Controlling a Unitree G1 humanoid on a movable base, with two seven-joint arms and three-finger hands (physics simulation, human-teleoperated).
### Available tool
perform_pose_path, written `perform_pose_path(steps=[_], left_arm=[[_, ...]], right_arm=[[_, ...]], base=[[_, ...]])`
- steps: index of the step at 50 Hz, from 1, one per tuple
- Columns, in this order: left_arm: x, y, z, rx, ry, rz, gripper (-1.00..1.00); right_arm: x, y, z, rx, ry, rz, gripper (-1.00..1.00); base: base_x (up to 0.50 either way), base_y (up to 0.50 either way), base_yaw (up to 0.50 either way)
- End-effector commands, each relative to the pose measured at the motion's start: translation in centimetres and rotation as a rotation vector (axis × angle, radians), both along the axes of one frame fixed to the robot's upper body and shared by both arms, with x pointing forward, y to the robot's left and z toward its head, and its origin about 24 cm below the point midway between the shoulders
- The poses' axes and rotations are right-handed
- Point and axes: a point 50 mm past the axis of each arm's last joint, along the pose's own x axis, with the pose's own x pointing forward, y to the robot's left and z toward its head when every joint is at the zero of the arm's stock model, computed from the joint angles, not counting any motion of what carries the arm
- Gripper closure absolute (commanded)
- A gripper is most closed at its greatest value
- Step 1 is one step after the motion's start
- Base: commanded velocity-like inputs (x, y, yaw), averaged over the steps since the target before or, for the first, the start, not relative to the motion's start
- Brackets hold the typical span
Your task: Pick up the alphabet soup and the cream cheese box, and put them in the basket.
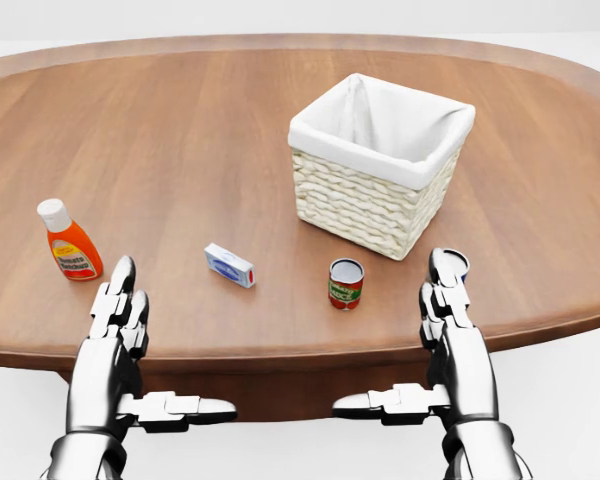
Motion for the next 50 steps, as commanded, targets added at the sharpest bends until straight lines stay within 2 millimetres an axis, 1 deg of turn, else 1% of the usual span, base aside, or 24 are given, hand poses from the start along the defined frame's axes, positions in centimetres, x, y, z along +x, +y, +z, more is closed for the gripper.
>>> perform_pose_path(steps=[1,10,14,20,24,35,50], left_arm=[[0.07,0.66,-0.02,-0.001,0.005,-0.003,-1.00],[0.14,0.73,-0.25,-0.002,0.004,-0.004,-1.00],[-0.03,0.62,0.12,-0.002,0.003,-0.004,-1.00],[0.11,0.69,-0.25,-0.001,0.003,-0.004,-1.00],[-0.02,0.63,0.04,-0.001,0.003,-0.005,-1.00],[0.17,0.71,-0.29,-0.001,0.001,-0.006,-1.00],[0.08,0.63,-0.11,-0.001,-0.001,-0.008,-1.00]], right_arm=[[-0.02,-0.69,0.08,0.001,0.003,0.001,-1.00],[0.03,-0.69,0.00,0.002,0.002,0.001,-1.00],[-0.03,-0.67,0.09,-0.001,0.000,0.002,-1.00],[-0.04,-0.65,0.06,-0.004,-0.002,0.003,-1.00],[0.01,-0.65,0.02,-0.004,-0.001,0.003,-1.00],[0.03,-0.64,-0.02,-0.005,-0.001,0.004,-1.00],[0.02,-0.65,0.00,-0.004,0.000,0.004,-1.00]], base=[[0.00,0.00,0.00],[0.00,0.00,0.00],[0.00,0.00,0.00],[0.00,0.00,0.00],[0.00,0.00,0.00],[0.00,-0.17,0.00],[0.00,-0.17,0.00]])
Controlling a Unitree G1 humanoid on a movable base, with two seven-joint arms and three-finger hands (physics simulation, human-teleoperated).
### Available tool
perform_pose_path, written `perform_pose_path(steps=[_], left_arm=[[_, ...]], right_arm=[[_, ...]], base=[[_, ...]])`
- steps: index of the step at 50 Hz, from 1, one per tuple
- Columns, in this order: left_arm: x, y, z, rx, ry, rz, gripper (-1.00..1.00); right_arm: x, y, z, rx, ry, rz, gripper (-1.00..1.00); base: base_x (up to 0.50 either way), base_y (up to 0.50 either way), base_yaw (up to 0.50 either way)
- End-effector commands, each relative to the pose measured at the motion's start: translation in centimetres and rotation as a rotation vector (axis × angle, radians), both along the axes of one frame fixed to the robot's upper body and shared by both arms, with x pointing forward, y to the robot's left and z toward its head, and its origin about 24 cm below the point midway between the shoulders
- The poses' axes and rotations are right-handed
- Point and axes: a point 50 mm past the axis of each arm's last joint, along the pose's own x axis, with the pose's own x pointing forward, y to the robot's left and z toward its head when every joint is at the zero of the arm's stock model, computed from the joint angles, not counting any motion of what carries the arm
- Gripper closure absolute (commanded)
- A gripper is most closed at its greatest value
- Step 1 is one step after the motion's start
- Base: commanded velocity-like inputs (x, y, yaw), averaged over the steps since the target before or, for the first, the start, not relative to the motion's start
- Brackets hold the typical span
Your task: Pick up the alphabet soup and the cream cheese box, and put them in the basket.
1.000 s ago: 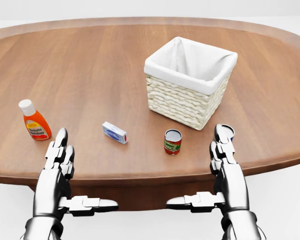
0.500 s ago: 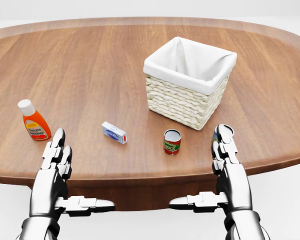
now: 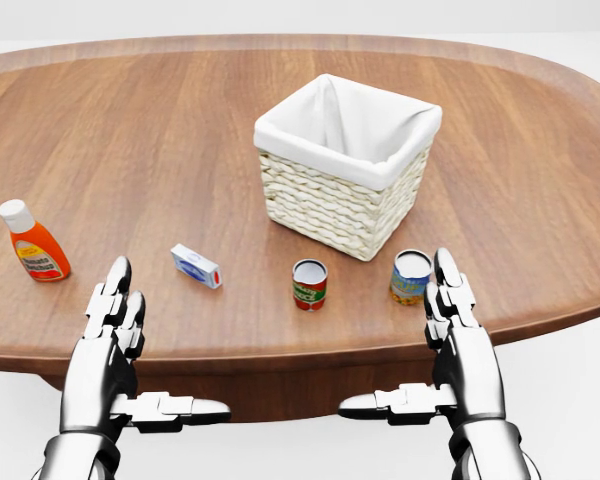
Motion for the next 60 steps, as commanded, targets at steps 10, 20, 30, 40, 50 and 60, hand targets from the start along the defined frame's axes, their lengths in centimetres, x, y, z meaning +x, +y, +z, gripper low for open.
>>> perform_pose_path(steps=[10,20,30,40,50,60], left_arm=[[-0.1,-0.1,0.2,-0.001,-0.002,-0.002,-1.00],[0.1,0.0,-0.1,-0.003,-0.003,-0.003,-1.00],[0.0,0.0,0.0,-0.003,-0.002,-0.001,-1.00],[0.1,0.1,0.0,-0.003,-0.004,0.001,-1.00],[-0.3,0.3,0.5,0.011,-0.042,0.033,-1.00],[-0.5,0.9,0.8,0.048,-0.080,0.093,-1.00]], right_arm=[[0.0,0.0,0.0,-0.003,0.001,0.001,-1.00],[0.0,0.0,0.0,-0.004,-0.001,0.002,-1.00],[0.0,0.1,0.0,-0.005,0.000,0.003,-1.00],[0.0,0.1,0.1,-0.002,0.000,0.003,-1.00],[0.1,0.0,-0.1,-0.003,0.000,0.003,-1.00],[0.1,0.1,-0.1,-0.007,-0.001,0.005,-1.00]], base=[[0.00,-0.17,0.00],[0.00,-0.17,0.00],[0.00,-0.13,0.00],[0.00,0.00,0.00],[0.00,0.00,0.00],[0.00,0.00,0.00]])
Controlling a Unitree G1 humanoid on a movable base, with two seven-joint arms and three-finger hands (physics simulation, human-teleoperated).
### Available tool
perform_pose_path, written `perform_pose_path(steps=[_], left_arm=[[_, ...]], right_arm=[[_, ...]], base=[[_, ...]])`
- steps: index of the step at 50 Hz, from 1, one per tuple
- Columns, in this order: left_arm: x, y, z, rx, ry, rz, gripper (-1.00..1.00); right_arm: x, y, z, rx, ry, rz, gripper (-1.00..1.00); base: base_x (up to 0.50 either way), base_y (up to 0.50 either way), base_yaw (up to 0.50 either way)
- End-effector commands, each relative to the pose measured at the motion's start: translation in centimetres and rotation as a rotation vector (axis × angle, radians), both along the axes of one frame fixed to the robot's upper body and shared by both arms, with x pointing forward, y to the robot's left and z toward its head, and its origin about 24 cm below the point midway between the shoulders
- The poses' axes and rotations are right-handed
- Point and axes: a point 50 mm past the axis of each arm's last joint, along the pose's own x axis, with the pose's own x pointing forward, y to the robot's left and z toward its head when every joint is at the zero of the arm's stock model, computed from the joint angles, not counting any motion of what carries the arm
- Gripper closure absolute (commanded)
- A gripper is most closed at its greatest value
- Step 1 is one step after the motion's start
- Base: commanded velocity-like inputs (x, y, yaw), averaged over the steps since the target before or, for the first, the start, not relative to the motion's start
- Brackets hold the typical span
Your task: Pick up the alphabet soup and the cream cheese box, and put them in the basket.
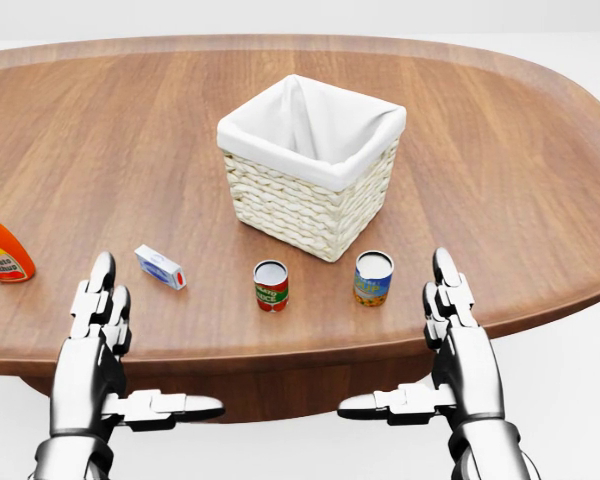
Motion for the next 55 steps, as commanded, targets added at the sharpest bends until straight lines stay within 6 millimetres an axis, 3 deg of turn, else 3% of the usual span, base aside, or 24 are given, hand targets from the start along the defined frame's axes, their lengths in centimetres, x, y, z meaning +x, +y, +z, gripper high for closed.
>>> perform_pose_path(steps=[1,15,17,33,51,52,54,55], left_arm=[[-0.4,0.5,0.6,0.034,-0.040,0.063,-1.00],[-1.4,1.9,1.8,0.079,-0.103,0.206,-1.00],[-2.5,3.0,2.4,0.118,-0.131,0.324,-1.00],[-4.4,5.0,2.6,0.026,-0.141,0.474,-1.00],[-6.6,6.7,3.3,0.049,-0.170,0.683,-1.00],[-6.8,6.8,3.4,0.066,-0.174,0.708,-1.00],[-9.5,8.5,3.2,0.018,-0.163,0.891,-1.00],[-9.6,8.5,3.2,0.017,-0.163,0.895,-1.00]], right_arm=[[0.0,0.0,0.0,-0.003,0.001,0.002,-1.00],[0.0,0.0,0.0,0.000,0.004,0.000,-1.00],[0.1,0.0,-0.1,0.001,0.004,0.001,-1.00],[0.1,0.0,0.0,0.001,0.007,0.000,-1.00],[0.1,-0.1,-0.1,0.008,0.010,-0.004,-1.00],[0.1,-0.1,-0.1,0.009,0.010,-0.005,-1.00],[0.2,-0.1,-0.1,0.006,0.010,-0.006,-1.00],[0.2,-0.1,-0.1,0.005,0.010,-0.006,-1.00]], base=[[0.00,0.00,0.00],[0.00,0.00,0.00],[0.00,0.00,0.00],[0.00,0.00,0.00],[0.00,0.00,0.00],[0.00,0.00,0.00],[0.00,0.00,0.00],[0.00,0.00,0.00]])
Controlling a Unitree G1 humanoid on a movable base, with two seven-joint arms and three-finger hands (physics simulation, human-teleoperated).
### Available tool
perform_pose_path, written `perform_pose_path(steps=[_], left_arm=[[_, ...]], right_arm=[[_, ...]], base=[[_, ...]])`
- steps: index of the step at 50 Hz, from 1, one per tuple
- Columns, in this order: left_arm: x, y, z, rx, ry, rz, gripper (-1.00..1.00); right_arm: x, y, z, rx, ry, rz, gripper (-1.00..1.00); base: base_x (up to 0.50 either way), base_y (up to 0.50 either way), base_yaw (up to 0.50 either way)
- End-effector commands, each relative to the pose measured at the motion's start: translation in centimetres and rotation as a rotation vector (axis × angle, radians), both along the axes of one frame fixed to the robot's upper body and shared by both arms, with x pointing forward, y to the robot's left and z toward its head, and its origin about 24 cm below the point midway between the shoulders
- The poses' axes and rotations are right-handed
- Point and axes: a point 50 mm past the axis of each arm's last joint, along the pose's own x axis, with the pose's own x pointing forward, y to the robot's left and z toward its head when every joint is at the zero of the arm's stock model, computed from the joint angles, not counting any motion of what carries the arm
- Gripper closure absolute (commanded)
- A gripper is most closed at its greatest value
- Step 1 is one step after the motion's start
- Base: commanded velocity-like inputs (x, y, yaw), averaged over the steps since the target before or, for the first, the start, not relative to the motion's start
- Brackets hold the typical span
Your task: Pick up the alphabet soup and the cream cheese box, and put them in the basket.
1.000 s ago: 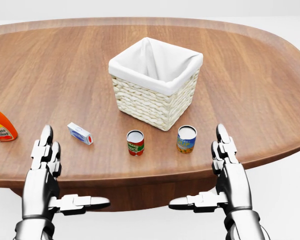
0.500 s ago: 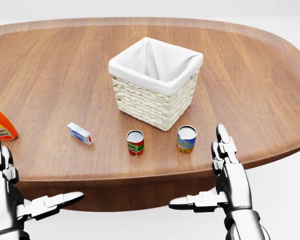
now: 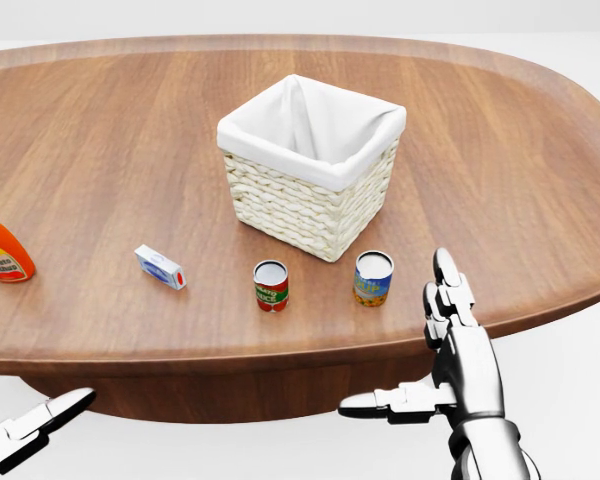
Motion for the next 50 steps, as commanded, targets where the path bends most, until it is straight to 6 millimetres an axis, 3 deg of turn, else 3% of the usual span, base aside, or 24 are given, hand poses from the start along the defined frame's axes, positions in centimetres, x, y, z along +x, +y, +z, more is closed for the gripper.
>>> perform_pose_path(steps=[1,24,50], left_arm=[[-3.7,2.3,0.2,-0.042,-0.022,0.263,-1.00],[-5.1,2.8,0.5,-0.057,-0.030,0.297,-1.00],[-5.0,2.7,0.3,-0.062,-0.026,0.290,-1.00]], right_arm=[[0.0,0.0,0.0,-0.001,0.001,-0.003,-1.00],[0.1,0.0,0.0,-0.002,0.002,-0.003,-1.00],[0.1,0.0,-0.1,-0.002,0.003,-0.001,-1.00]], base=[[0.00,0.00,0.00],[0.00,0.00,0.00],[0.00,0.00,0.00]])
